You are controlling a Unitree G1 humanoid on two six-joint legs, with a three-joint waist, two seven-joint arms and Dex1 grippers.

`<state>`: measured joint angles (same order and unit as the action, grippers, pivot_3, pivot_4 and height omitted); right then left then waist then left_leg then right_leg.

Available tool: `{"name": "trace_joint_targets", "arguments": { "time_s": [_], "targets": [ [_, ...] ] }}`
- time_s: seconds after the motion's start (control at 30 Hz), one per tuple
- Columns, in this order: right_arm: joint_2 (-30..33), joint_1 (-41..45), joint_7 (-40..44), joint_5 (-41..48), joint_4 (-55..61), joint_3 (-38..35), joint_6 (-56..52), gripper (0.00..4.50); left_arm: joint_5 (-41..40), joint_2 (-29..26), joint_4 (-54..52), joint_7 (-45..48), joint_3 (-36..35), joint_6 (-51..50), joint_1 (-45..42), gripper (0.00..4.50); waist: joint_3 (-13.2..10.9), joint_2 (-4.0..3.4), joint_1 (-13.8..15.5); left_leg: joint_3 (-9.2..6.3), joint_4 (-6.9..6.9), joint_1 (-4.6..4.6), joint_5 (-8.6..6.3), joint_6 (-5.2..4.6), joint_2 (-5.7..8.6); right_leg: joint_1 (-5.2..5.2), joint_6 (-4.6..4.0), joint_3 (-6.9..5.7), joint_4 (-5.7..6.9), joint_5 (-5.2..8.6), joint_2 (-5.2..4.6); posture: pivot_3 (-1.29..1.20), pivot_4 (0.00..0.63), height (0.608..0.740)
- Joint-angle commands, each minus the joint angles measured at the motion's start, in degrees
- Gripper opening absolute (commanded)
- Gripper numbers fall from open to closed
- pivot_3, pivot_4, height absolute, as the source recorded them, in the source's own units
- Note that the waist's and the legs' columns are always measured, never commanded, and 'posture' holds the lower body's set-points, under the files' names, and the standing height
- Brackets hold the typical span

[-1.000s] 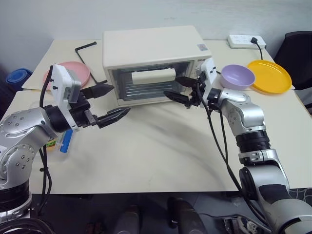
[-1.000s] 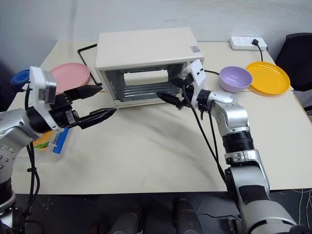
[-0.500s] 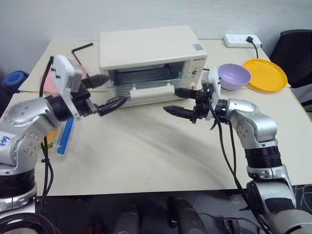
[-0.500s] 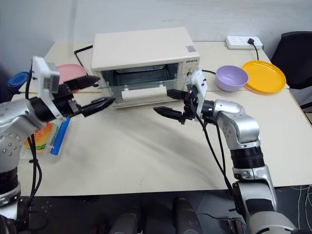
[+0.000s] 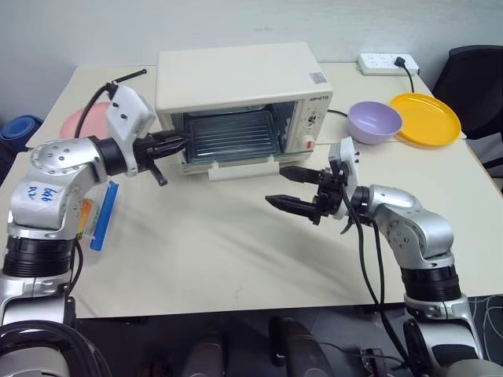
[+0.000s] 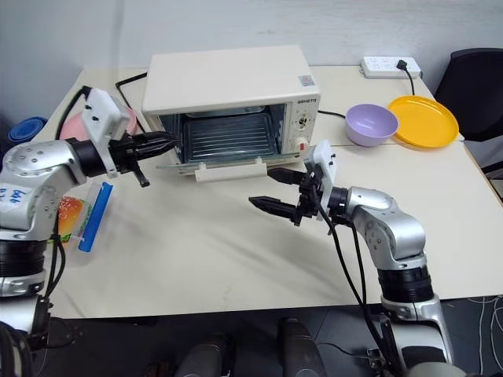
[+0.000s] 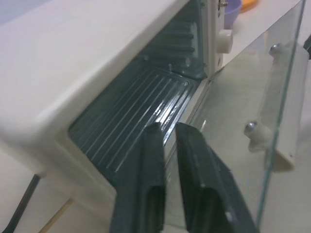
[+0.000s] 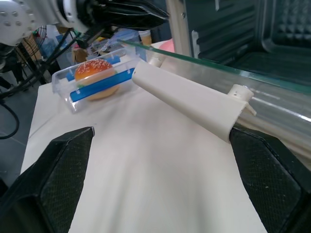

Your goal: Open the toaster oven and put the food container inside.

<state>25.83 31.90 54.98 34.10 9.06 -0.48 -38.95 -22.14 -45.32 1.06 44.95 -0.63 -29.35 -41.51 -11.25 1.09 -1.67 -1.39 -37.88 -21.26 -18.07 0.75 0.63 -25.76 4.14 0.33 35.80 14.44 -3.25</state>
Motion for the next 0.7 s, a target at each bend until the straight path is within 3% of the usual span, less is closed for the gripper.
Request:
{"name": "trace_joint_targets", "arguments": {
  "time_s": [0.03,0.2,0.4,0.57,0.7],
  "targets": [
    [0.0,0.1,-0.4,3.2,5.0,-1.2,-0.2,4.50,1.4,0.0,0.2,2.5,0.6,1.5,-2.2,0.02,0.0,0.00,0.0,0.05,0.00,0.00,0.00,0.00,-0.01,-0.02,0.01,0.00,0.01,0.00,0.01,0.00,0.150,0.740],
    [2.2,-2.3,-3.7,1.6,6.7,-2.9,0.2,4.50,1.8,-0.3,-0.7,6.2,1.4,1.8,-0.7,0.02,0.0,0.00,0.2,0.08,0.00,-0.02,-0.02,-0.03,-0.02,-0.04,0.01,0.02,-0.02,-0.01,-0.01,0.00,0.150,0.740],
    [12.2,-13.6,-1.1,6.9,14.5,-10.8,-3.8,4.50,2.5,-1.3,-2.9,7.8,0.7,0.9,2.7,0.02,0.0,0.01,1.4,0.16,-0.08,-0.01,-0.10,-0.20,0.03,0.08,0.16,0.03,-0.19,-0.09,-0.06,0.00,0.150,0.740],
    [17.5,-20.1,-0.3,13.5,21.4,-16.0,-7.0,4.50,0.6,-2.8,-9.7,7.1,-2.3,-2.9,10.3,0.02,0.0,0.01,1.3,0.36,-0.23,0.16,-0.14,-0.29,0.01,0.14,0.23,0.20,-0.26,-0.13,-0.01,0.00,0.150,0.740],
    [17.3,-21.6,-3.5,17.0,23.7,-17.6,-8.1,4.50,0.0,-0.6,-15.3,2.9,-3.7,-6.5,18.9,0.02,0.0,0.01,1.4,0.36,-0.23,0.24,-0.14,-0.29,-0.05,0.18,0.23,0.28,-0.24,-0.13,0.02,0.00,0.150,0.740]
  ]
}}
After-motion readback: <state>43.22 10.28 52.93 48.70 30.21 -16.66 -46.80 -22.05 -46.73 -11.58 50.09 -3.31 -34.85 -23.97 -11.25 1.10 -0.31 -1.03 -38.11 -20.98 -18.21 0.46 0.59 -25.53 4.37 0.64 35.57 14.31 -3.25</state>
